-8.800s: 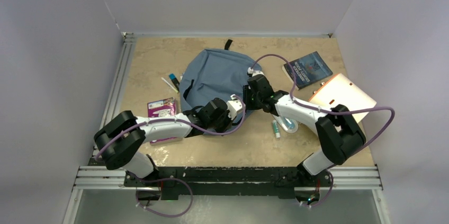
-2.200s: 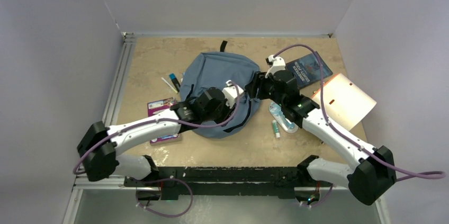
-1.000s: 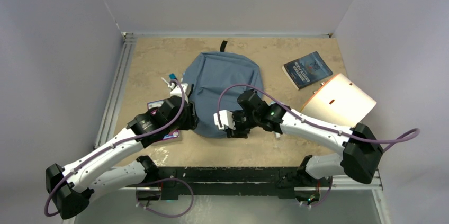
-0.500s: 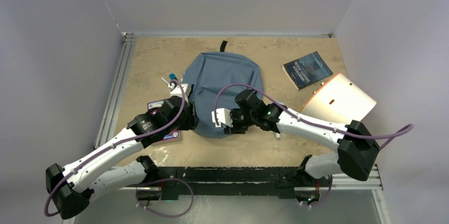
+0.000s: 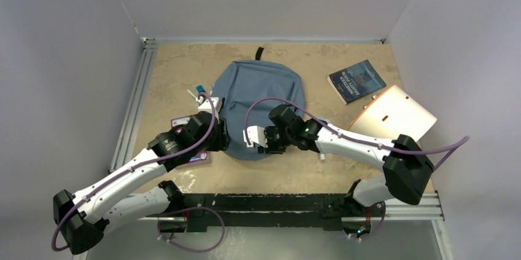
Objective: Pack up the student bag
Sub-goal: Unzip the student bag at the center of the board.
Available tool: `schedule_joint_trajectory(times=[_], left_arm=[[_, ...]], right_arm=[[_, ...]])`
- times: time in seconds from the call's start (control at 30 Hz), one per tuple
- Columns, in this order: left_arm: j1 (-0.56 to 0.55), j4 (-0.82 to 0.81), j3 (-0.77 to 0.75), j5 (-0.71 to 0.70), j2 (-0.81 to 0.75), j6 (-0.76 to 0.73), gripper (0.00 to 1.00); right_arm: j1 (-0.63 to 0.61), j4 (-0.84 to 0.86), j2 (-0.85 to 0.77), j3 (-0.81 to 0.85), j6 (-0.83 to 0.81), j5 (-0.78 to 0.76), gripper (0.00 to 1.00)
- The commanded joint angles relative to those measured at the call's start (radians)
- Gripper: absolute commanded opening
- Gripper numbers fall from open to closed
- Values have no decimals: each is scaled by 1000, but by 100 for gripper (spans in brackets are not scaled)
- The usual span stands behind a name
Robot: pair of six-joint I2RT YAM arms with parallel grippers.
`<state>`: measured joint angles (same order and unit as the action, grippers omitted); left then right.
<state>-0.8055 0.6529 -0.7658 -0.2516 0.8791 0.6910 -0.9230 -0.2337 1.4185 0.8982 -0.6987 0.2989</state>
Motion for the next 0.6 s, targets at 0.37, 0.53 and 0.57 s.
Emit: schedule_joint_trajectory(times=[0.37,0.53,0.57], left_arm=[[2,-29,2,-23,-5,-15,42],[1,-50,-23,-53,-3,-21,43],[2,-57,-32,-63,-1,-21,43]], right_arm=[[-4,30,31,38,33,-28,11],[2,92,3,58,140,-51,0],[6,117,-6,60,183,-63,0]])
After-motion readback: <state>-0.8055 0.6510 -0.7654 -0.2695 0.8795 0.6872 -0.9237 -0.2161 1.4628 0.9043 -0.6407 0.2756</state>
